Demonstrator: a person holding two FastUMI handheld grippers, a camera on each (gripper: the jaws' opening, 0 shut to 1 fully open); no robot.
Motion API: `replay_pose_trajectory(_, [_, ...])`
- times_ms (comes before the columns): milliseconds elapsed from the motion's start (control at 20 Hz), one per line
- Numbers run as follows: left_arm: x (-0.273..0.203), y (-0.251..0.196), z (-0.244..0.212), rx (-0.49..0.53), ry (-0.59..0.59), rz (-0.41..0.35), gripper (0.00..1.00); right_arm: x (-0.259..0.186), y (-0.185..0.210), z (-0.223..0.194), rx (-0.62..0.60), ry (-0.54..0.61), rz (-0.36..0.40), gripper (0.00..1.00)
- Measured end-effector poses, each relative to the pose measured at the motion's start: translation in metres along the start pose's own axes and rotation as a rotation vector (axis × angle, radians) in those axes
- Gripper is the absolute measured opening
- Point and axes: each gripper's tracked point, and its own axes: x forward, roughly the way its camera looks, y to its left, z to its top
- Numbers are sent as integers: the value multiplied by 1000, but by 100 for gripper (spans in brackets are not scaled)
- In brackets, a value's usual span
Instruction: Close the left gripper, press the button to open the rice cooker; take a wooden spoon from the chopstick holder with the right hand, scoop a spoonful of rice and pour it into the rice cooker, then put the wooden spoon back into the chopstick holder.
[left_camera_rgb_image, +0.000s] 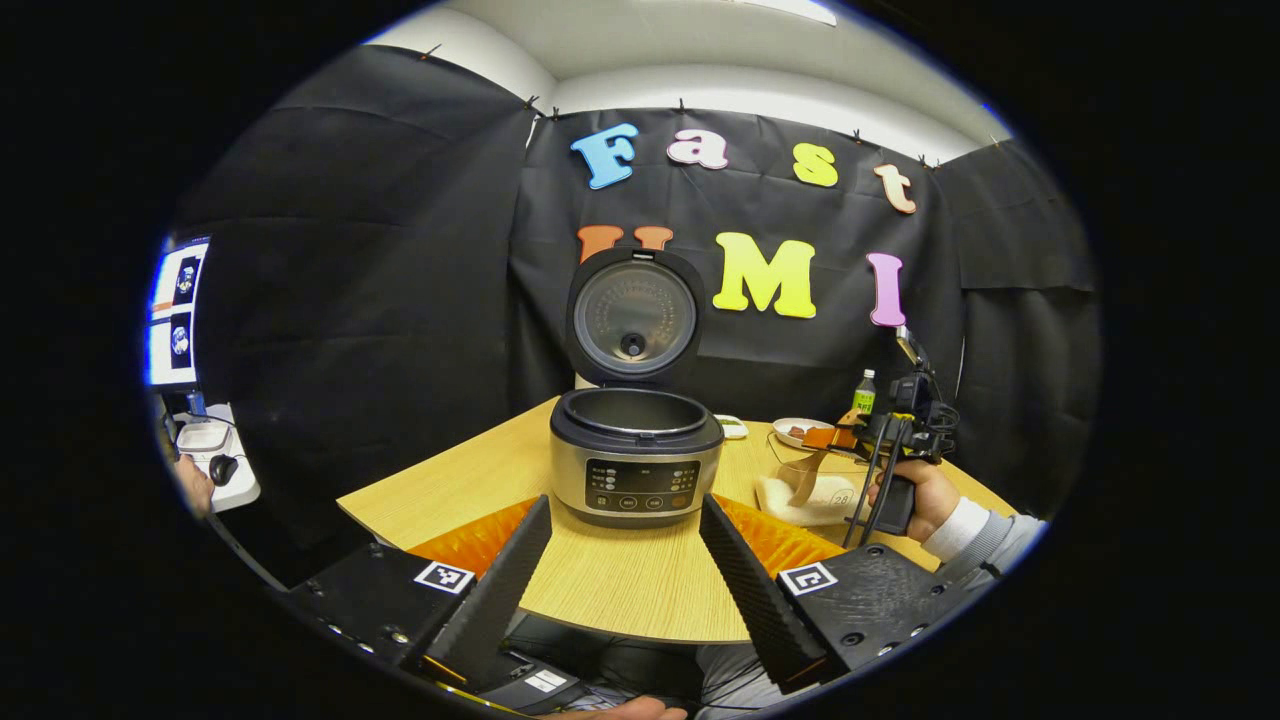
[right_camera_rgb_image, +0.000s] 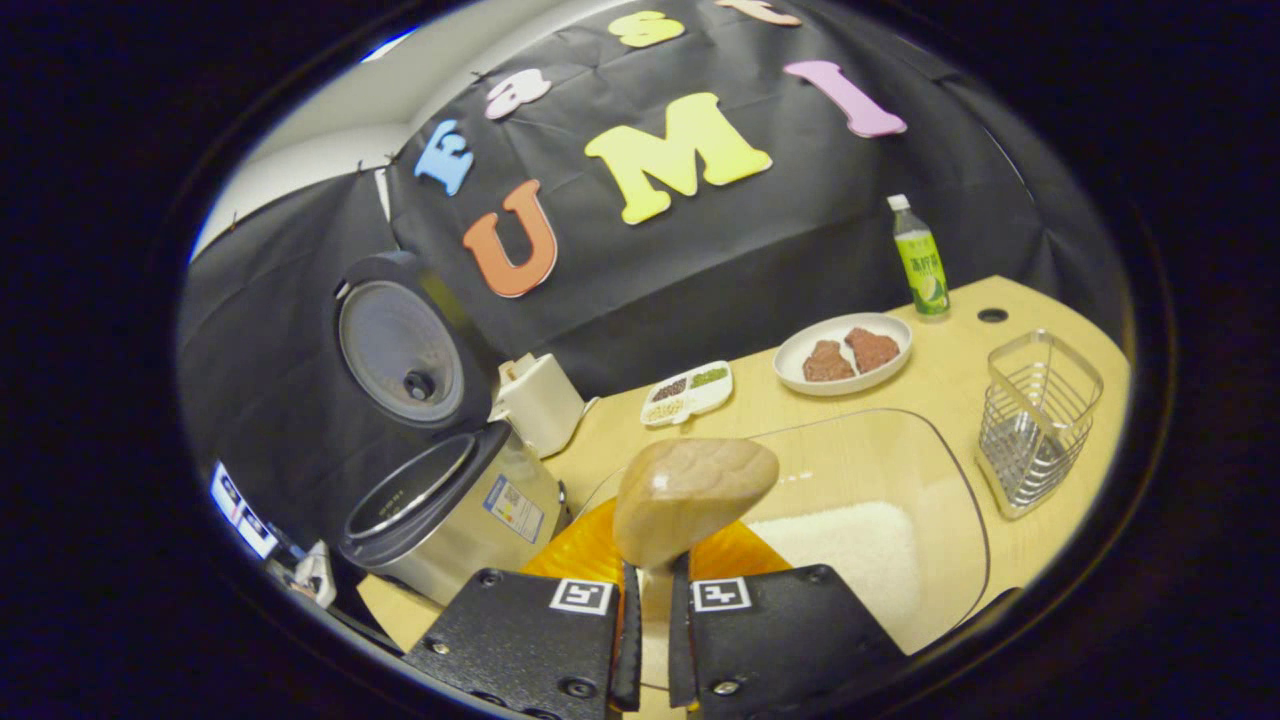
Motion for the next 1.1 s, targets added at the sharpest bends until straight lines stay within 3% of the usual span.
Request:
replay_pose_trajectory(300, [0, 0, -2, 15, 8, 3, 95, -9, -8, 21, 186, 28, 39, 16])
replay_pose_trajectory(550, [-1, -1, -1, 15, 8, 5, 95, -33, -28, 57, 324, -43, 47, 15])
replay_pose_trajectory(950, [-2, -7, -1, 36, 10, 2, 95, -71, -69, 100, 675, -168, 92, 15])
replay_pose_trajectory(1100, [-1, -8, -5, 47, 20, 2, 95, -87, -69, 113, 871, -217, 142, 16])
